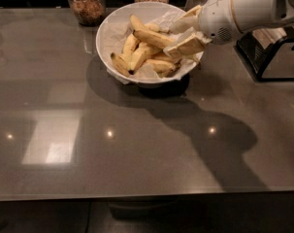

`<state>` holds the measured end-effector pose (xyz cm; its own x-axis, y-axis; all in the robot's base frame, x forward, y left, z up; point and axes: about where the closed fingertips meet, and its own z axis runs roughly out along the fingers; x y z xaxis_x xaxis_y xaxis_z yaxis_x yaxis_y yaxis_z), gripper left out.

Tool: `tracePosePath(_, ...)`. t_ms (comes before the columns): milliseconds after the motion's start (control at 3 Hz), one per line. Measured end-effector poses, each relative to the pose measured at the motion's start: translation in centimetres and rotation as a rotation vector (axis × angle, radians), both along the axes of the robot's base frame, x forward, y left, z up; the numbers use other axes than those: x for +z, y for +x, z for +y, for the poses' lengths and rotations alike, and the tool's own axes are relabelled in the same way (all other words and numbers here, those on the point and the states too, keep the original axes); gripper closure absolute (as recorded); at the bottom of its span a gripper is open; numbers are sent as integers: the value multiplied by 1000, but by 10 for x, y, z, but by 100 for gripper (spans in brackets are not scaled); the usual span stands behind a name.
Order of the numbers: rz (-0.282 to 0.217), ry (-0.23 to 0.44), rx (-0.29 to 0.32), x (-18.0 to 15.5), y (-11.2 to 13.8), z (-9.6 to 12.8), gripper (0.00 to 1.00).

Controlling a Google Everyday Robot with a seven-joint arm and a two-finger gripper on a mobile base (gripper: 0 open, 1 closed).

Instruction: Pick banana from white bowl

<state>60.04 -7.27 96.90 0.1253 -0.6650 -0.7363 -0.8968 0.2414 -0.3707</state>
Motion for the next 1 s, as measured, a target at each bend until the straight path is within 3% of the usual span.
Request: tracePosePath(1000, -7, 16, -9, -22, 52, 12, 46)
